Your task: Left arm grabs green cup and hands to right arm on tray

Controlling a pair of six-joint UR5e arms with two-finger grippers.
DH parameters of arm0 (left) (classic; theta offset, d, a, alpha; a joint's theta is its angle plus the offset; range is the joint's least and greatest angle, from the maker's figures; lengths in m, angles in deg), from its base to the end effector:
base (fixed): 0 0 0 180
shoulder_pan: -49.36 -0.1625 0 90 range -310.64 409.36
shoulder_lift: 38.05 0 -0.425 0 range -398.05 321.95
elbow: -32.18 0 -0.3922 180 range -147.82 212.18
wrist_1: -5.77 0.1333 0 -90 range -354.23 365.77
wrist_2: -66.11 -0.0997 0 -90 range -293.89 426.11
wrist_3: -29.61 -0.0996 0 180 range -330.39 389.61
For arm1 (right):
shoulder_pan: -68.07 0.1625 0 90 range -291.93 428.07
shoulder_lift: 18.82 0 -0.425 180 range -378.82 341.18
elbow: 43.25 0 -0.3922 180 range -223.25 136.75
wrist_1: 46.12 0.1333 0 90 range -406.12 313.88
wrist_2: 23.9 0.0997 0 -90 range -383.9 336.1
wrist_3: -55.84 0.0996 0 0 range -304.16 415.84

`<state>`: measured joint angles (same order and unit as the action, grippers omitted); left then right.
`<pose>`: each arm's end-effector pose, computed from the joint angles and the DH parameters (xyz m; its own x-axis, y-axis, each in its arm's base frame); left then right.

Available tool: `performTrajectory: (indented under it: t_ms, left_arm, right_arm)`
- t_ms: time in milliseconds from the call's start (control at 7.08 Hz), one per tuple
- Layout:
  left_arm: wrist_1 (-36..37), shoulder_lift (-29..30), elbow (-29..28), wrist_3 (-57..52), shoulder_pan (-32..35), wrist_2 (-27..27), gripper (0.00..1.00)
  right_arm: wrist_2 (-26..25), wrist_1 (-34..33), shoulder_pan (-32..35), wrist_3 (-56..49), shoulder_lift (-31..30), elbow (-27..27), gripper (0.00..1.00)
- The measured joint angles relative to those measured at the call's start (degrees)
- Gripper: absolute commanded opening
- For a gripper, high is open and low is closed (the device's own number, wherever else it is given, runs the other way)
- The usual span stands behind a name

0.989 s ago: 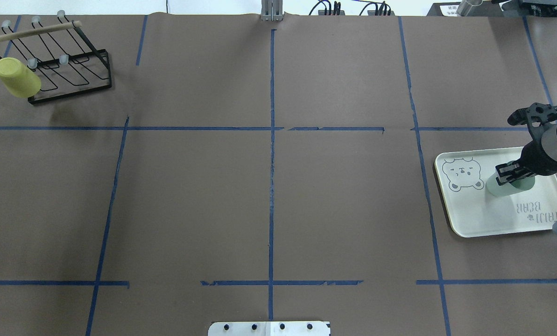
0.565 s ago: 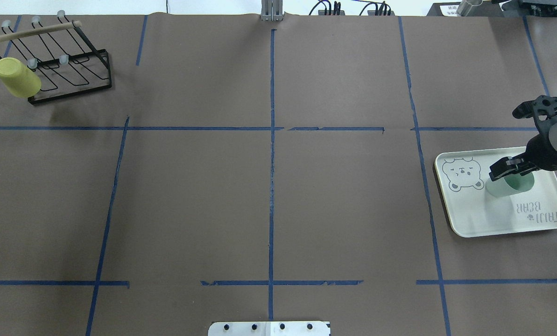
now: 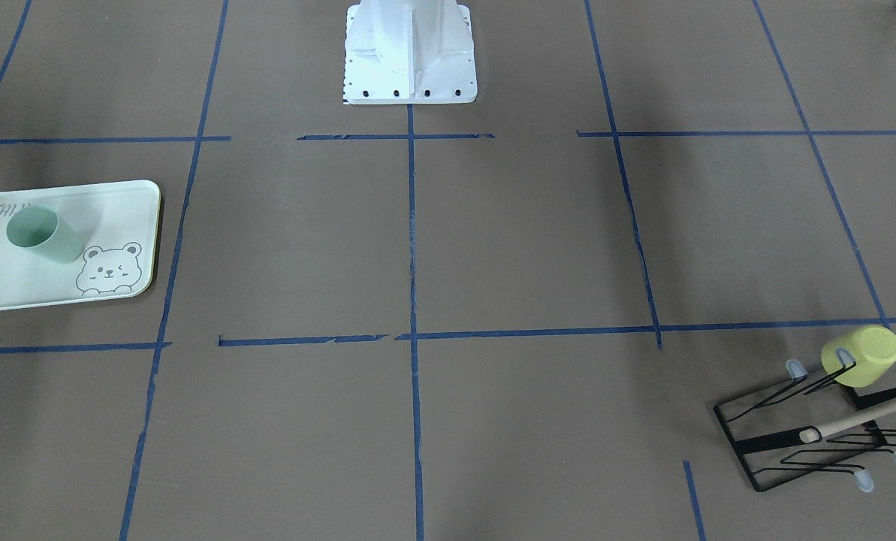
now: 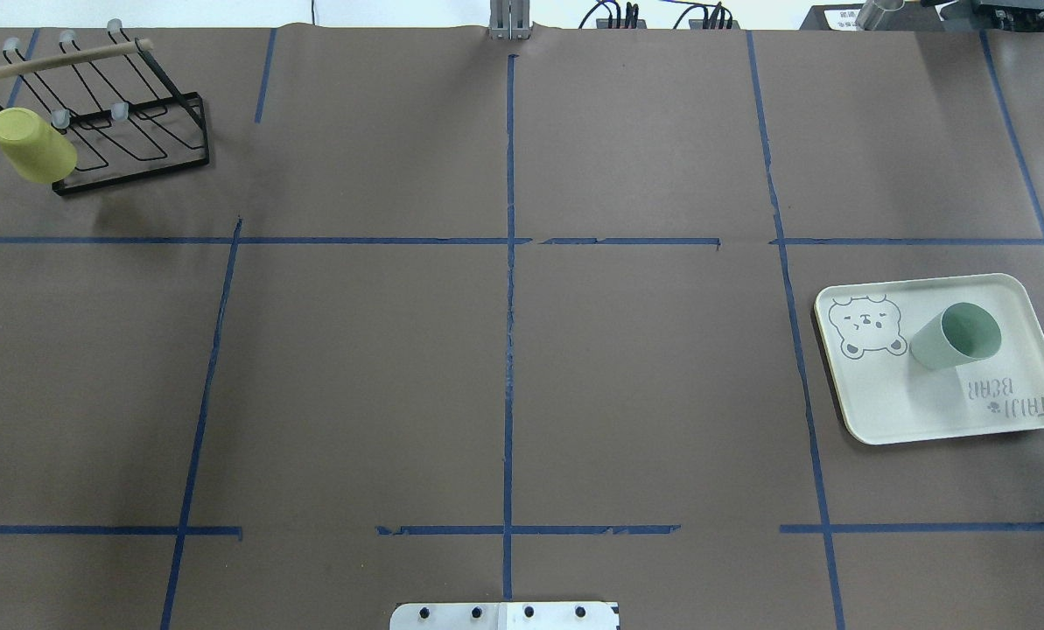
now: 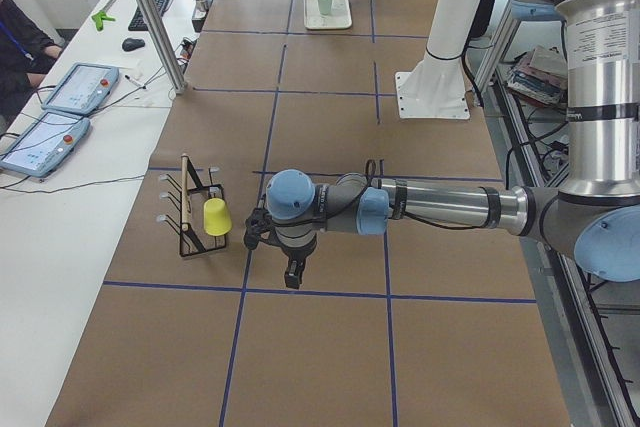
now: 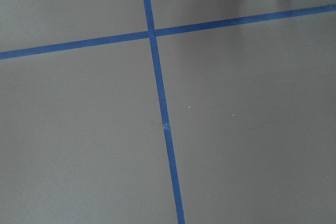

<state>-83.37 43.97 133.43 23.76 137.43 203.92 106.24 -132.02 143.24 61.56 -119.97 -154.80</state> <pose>-0.0448 -0.4367 0.6237 0.6632 0.1553 -0.7321 -0.1018 0.9879 0.1173 -0.0405 -0.4229 0.5574 0.7189 -0.2567 0.6460 0.1770 0.9663 0.1869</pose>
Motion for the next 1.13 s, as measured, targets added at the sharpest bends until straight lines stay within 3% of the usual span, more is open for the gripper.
performTrajectory:
  t_ms: [424, 1130]
  left_arm:
    - [0.01, -0.6, -1.12, -0.14, 0.0, -0.08, 1.0]
    - [0.26, -0.79, -1.66, -0.1, 0.0, -0.68, 1.0]
  right_arm:
    - [0.43, -3.49, 9.87, -8.92, -6.66, -0.16, 1.0]
    - [0.66, -3.96, 10.82, -8.93, -7.17, 0.9, 1.0]
